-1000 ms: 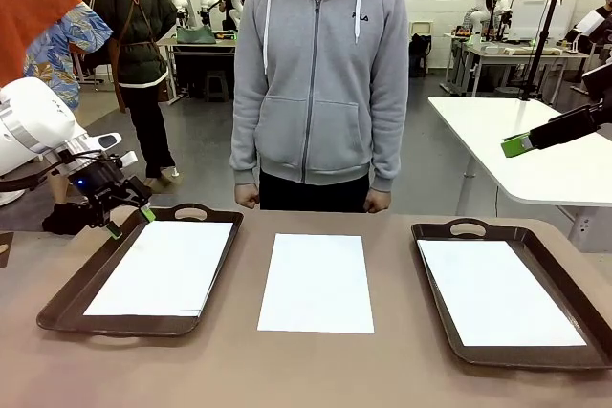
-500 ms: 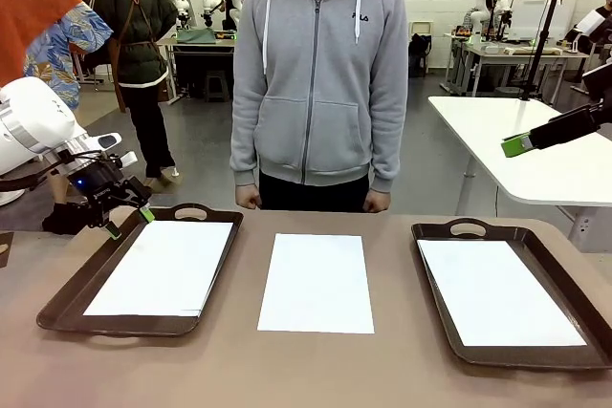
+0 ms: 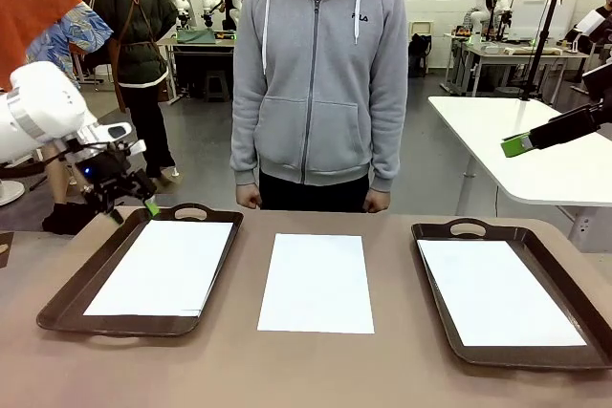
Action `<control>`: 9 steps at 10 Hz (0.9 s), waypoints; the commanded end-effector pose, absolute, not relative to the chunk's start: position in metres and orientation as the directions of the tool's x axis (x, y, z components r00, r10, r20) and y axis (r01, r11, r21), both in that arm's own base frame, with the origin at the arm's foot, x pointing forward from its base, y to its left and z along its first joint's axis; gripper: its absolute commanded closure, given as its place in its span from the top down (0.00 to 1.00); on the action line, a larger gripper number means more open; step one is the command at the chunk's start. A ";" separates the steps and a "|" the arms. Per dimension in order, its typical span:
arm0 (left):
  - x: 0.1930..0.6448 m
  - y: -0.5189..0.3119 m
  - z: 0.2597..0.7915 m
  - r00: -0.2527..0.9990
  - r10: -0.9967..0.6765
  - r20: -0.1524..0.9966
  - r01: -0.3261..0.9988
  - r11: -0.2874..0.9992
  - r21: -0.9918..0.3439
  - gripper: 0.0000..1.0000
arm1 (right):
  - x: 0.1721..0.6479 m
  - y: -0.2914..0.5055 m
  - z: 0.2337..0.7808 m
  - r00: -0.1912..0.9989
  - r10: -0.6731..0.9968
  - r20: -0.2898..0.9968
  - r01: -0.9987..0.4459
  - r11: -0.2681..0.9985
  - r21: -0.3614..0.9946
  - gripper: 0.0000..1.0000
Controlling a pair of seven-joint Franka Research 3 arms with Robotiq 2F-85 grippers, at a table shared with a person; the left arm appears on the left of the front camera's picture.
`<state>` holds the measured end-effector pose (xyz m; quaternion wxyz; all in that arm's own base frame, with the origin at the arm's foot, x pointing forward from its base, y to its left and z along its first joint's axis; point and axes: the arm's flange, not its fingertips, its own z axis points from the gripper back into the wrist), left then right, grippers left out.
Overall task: Sort the A4 documents.
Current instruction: Receive the A4 Paper.
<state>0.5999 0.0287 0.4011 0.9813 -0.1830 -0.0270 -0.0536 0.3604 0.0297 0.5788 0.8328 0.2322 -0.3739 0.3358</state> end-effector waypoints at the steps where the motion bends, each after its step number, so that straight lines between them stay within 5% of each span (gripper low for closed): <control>1: 0.558 0.005 0.451 0.951 -0.147 0.270 0.229 0.926 -0.301 1.00 | 0.361 0.030 0.577 0.494 0.384 0.780 -0.738 0.660 0.142 1.00; 3: 0.508 -0.001 0.492 0.851 -0.246 0.464 0.405 0.871 -0.280 1.00 | 0.361 0.030 0.577 0.494 0.384 0.780 -0.738 0.660 0.142 1.00; 5: 0.471 0.024 0.526 0.748 -0.201 0.632 0.436 0.867 -0.240 1.00 | 0.361 0.030 0.577 0.494 0.384 0.780 -0.738 0.660 0.142 1.00; 7: 0.457 0.032 0.536 0.649 -0.287 0.705 0.567 0.800 -0.196 1.00 | 0.361 0.030 0.577 0.494 0.384 0.780 -0.738 0.660 0.142 1.00; 9: 0.446 0.035 0.543 0.480 -0.367 0.797 0.782 0.591 -0.198 1.00 | 0.361 0.030 0.577 0.494 0.384 0.780 -0.738 0.660 0.142 1.00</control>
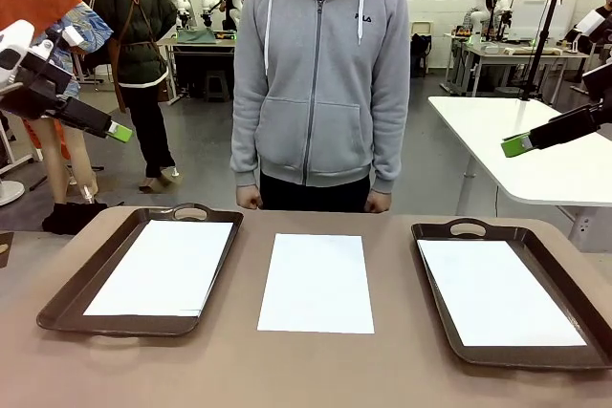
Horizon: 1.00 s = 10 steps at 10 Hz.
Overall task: Sort the A4 documents.
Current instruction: Receive the A4 Paper.
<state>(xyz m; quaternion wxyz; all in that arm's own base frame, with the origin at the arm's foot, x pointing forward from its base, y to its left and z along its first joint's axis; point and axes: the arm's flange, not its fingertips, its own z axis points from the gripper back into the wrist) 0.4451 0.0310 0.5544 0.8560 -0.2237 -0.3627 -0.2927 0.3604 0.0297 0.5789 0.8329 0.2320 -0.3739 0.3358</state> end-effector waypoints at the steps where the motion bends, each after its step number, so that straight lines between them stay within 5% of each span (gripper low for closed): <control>1: 0.443 0.035 0.545 0.448 -0.389 0.805 0.825 0.527 -0.205 1.00 | 0.361 0.030 0.577 0.494 0.384 0.780 -0.738 0.660 0.142 1.00; 10: 0.438 0.013 0.552 0.508 -0.378 0.774 0.758 0.623 -0.193 1.00 | 0.361 0.030 0.577 0.494 0.384 0.780 -0.738 0.660 0.142 1.00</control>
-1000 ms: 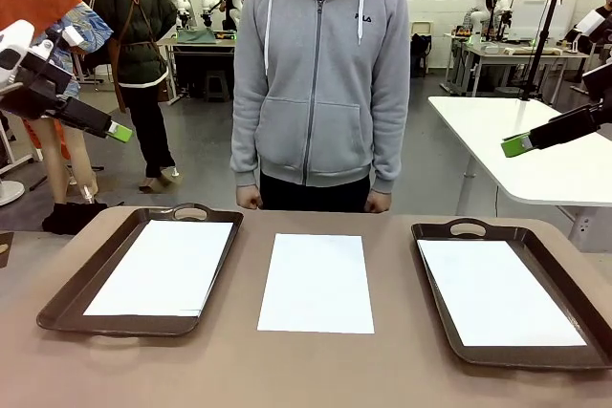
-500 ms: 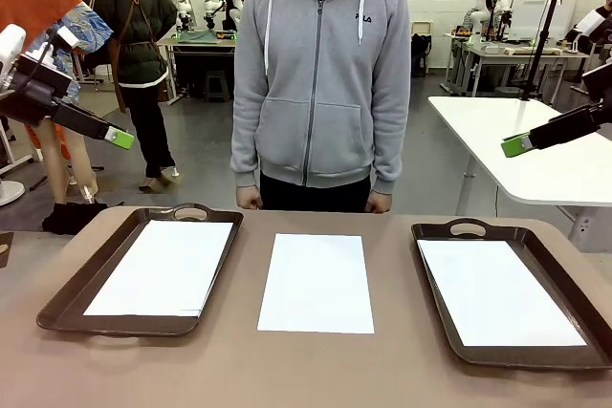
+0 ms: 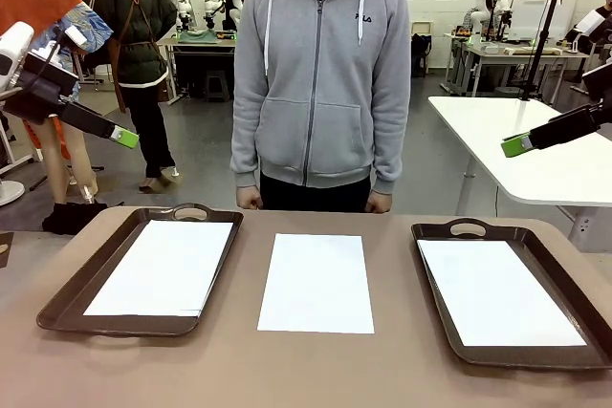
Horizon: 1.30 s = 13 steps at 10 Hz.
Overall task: Sort the A4 documents.
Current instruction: Receive the A4 Paper.
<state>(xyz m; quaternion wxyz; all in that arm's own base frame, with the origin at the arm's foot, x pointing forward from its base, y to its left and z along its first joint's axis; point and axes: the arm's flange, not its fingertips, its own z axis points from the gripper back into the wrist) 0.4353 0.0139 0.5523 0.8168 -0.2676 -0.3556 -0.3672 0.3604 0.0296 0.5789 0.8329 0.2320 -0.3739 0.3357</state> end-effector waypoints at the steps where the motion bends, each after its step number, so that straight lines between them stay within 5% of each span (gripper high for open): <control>1: 0.437 0.015 0.552 0.510 -0.377 0.773 0.754 0.628 -0.192 1.00 | 0.361 0.030 0.577 0.494 0.384 0.780 -0.738 0.660 0.142 1.00; 13: 0.436 0.017 0.553 0.503 -0.387 0.773 0.767 0.612 -0.193 1.00 | 0.361 0.030 0.577 0.494 0.384 0.780 -0.738 0.660 0.142 1.00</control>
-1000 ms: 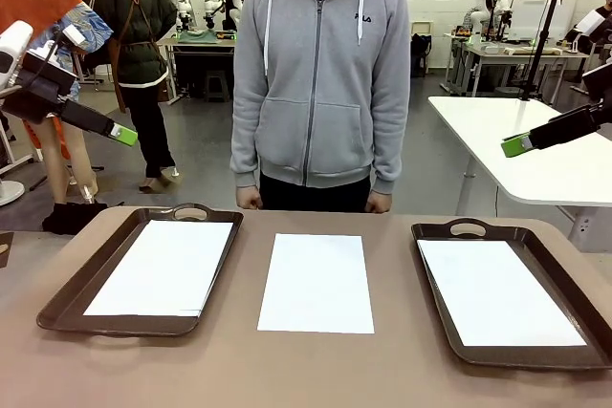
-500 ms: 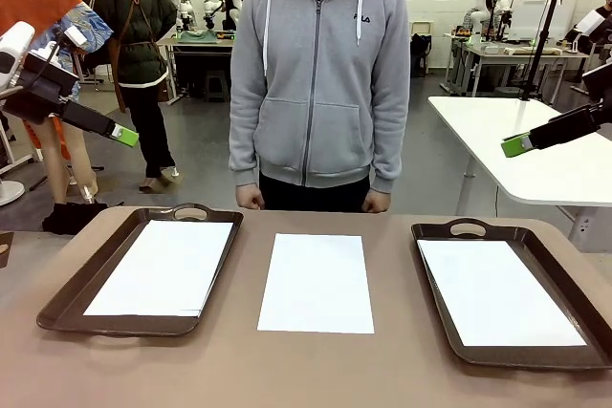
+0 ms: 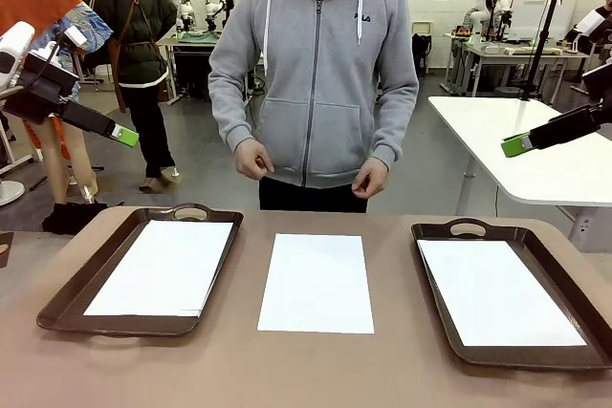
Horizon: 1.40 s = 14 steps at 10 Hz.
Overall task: Sort the A4 documents.
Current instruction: Receive the A4 Paper.
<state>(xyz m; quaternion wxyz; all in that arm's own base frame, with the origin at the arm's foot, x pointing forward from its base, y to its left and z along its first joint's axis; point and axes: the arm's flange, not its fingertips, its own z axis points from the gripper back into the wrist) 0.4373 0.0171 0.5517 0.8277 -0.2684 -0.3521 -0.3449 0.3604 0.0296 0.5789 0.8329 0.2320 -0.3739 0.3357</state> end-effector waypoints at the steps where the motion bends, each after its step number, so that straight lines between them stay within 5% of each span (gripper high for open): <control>1: 0.436 0.017 0.553 0.503 -0.387 0.773 0.767 0.612 -0.193 1.00 | 0.361 0.030 0.577 0.494 0.384 0.780 -0.738 0.660 0.142 1.00; 14: 0.436 0.017 0.553 0.503 -0.387 0.773 0.767 0.612 -0.193 1.00 | 0.361 0.030 0.577 0.494 0.384 0.780 -0.738 0.660 0.142 1.00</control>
